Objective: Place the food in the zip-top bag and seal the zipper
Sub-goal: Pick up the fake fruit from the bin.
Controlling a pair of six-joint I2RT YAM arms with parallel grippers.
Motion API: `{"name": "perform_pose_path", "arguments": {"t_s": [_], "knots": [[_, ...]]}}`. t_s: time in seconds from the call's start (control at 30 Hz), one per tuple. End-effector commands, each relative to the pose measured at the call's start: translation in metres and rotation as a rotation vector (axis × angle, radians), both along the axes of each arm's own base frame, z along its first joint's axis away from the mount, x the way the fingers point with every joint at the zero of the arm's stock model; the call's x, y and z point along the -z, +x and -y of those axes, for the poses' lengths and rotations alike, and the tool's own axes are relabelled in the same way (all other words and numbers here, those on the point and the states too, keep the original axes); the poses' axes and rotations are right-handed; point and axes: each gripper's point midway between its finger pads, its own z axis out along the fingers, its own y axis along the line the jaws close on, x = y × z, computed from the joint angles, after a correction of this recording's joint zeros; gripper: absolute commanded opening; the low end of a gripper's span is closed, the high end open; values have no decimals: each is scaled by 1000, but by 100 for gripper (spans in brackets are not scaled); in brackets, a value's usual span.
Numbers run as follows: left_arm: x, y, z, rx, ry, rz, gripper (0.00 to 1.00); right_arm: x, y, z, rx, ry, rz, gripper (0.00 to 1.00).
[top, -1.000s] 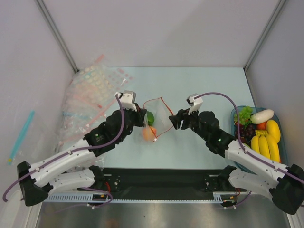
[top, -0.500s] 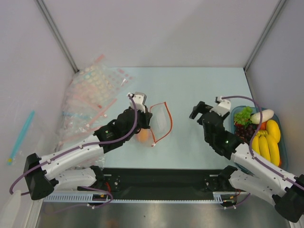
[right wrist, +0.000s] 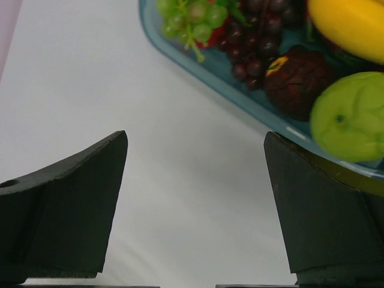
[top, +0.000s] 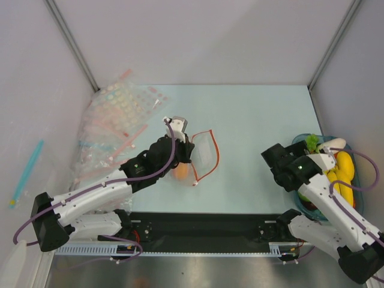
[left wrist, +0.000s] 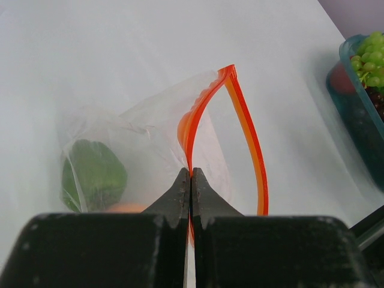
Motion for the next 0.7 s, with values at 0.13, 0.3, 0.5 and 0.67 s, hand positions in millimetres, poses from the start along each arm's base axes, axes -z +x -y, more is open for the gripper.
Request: {"name": "perform_pose_path", "arguments": {"t_s": [0.13, 0.3, 0.5, 0.67], "knots": [[-22, 4, 5, 9, -44, 41, 0, 4, -71, 65, 156, -52, -16, 100], [-22, 4, 7, 16, -42, 40, 0, 9, -71, 73, 219, -56, -65, 100], [-21, 4, 8, 16, -41, 39, 0, 31, -76, 84, 323, -69, -148, 100], [-18, 4, 8, 15, -36, 34, 0, 55, -61, 83, 307, -18, -188, 100]]}}
